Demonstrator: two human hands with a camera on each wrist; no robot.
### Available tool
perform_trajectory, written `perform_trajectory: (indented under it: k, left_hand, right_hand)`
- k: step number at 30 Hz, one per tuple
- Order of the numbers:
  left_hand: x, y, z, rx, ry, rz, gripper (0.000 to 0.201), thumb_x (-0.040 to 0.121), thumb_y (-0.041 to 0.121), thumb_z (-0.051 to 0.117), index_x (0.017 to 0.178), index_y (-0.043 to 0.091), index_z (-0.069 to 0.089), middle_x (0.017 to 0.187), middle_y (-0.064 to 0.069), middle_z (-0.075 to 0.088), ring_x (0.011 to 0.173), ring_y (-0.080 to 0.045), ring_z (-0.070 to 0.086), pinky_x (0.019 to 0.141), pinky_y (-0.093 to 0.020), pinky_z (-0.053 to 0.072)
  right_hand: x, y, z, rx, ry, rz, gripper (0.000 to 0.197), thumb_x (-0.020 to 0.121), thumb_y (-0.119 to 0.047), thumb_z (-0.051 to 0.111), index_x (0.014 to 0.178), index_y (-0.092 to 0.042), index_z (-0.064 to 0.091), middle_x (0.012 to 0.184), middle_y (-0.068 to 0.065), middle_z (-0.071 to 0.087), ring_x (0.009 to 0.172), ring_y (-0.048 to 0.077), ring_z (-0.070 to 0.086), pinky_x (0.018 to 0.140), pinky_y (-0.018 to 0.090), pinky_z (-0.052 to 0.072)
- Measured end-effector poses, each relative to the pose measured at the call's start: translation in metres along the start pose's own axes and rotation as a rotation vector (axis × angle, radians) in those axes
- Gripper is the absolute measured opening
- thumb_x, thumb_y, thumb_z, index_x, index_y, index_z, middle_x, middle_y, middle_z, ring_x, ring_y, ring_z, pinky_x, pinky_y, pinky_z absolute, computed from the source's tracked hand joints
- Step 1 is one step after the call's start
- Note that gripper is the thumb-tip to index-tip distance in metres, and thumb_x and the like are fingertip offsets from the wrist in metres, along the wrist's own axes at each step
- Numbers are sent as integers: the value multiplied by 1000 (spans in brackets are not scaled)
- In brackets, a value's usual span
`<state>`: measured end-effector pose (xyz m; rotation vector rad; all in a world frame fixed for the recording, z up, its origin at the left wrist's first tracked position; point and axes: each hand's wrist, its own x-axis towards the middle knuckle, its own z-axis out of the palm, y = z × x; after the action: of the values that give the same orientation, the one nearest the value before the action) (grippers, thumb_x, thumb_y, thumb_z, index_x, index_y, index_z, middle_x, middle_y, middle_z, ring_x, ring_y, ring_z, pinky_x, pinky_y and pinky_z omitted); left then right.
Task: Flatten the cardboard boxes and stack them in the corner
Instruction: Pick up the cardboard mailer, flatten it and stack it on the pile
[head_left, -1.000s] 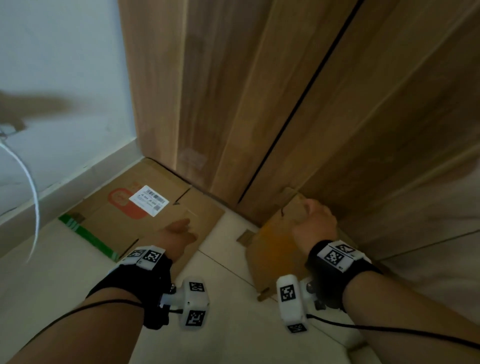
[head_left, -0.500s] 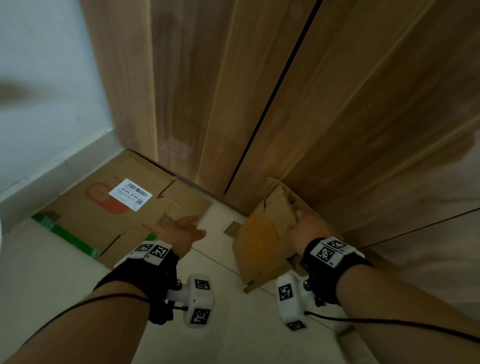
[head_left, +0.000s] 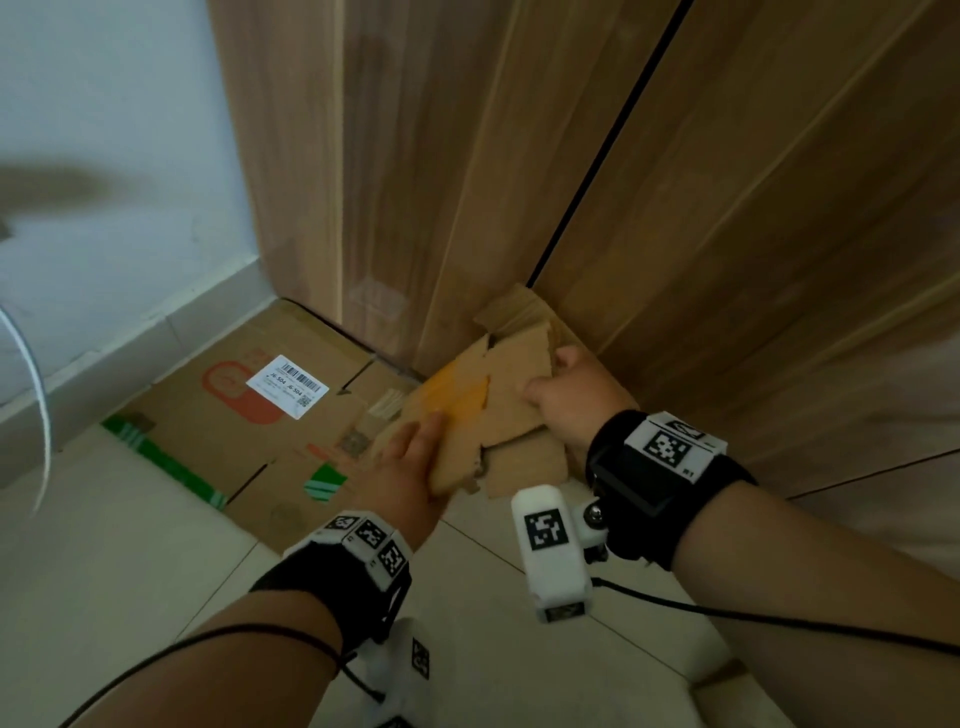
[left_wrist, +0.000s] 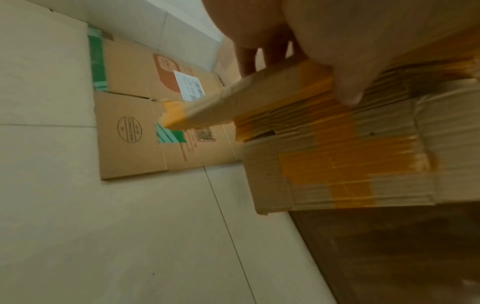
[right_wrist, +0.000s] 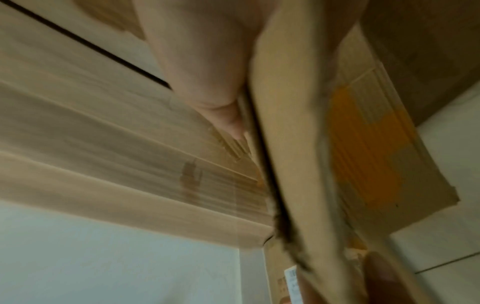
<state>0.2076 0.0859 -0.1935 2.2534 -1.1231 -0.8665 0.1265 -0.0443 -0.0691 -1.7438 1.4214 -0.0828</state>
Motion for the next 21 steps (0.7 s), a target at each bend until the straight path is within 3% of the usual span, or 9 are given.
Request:
perform_trajectory:
  k: [3, 5, 6, 10, 14, 16, 18, 19, 21]
  left_hand:
    - [4, -4, -16, -169, 117, -26, 55, 92, 22, 46, 144, 32, 32, 130, -7, 56, 111, -25, 59, 93, -33, 47]
    - [3, -8, -27, -329, 179, -105, 39, 91, 20, 49, 130, 23, 53, 96, -4, 64, 85, -23, 62, 78, -32, 48]
    - [2, -10, -32, -397, 182, -146, 35, 91, 21, 51, 125, 20, 57, 93, -3, 64, 83, -23, 61, 78, -33, 48]
    - [-3, -23, -50, -707, 135, -290, 37, 90, 21, 54, 127, 19, 56, 102, 0, 62, 101, -24, 58, 98, -45, 46]
    - [-6, -38, -62, -865, 115, -389, 38, 88, 20, 58, 125, 11, 56, 110, -10, 65, 105, -32, 59, 99, -50, 45]
    - [-9, -47, -65, -937, 104, -440, 31, 87, 18, 58, 118, 12, 58, 101, -8, 66, 102, -33, 61, 97, -52, 47]
    - [-11, -58, -65, -977, 128, -475, 19, 86, 19, 61, 104, 17, 62, 96, -8, 68, 99, -34, 64, 94, -54, 48]
    - [-11, -65, -65, -984, 145, -499, 20, 85, 23, 62, 104, 18, 63, 98, -9, 70, 97, -34, 65, 93, -54, 49]
    - [-9, -75, -63, -975, 175, -558, 42, 79, 36, 66, 117, 18, 60, 108, -12, 70, 98, -35, 66, 94, -54, 50]
  right_hand:
    - [1, -4, 5, 300, -17, 1, 40, 91, -41, 46, 122, -17, 53, 109, 7, 65, 93, 23, 63, 81, 39, 53]
    - [6, 1, 1, 295, 58, 0, 40, 95, -41, 38, 121, -16, 54, 97, 4, 64, 80, 17, 61, 68, 29, 47]
    - [9, 7, -2, 229, 127, 14, 39, 95, -40, 40, 124, -16, 53, 99, 3, 61, 82, 17, 58, 71, 29, 45]
    - [26, 39, -5, 174, 291, 190, 61, 80, -25, 64, 134, -17, 37, 132, 13, 51, 109, 34, 55, 84, 38, 47]
    - [35, 62, 3, 225, 268, 267, 99, 61, -38, 78, 142, -28, 22, 142, 12, 43, 121, 39, 50, 101, 51, 44]
    - [38, 65, 8, 292, 193, 256, 106, 56, -44, 82, 143, -27, 24, 139, 7, 47, 123, 37, 50, 103, 54, 41]
    - [41, 68, 12, 311, 82, 255, 113, 39, -55, 86, 136, -20, 40, 131, 5, 57, 115, 35, 57, 100, 54, 45]
    - [42, 68, 16, 307, 38, 251, 106, 37, -56, 86, 130, -19, 49, 126, 6, 62, 110, 34, 61, 97, 54, 47]
    - [38, 59, 21, 302, -11, 184, 67, 61, -38, 81, 120, -17, 58, 114, 9, 69, 100, 33, 65, 94, 54, 50]
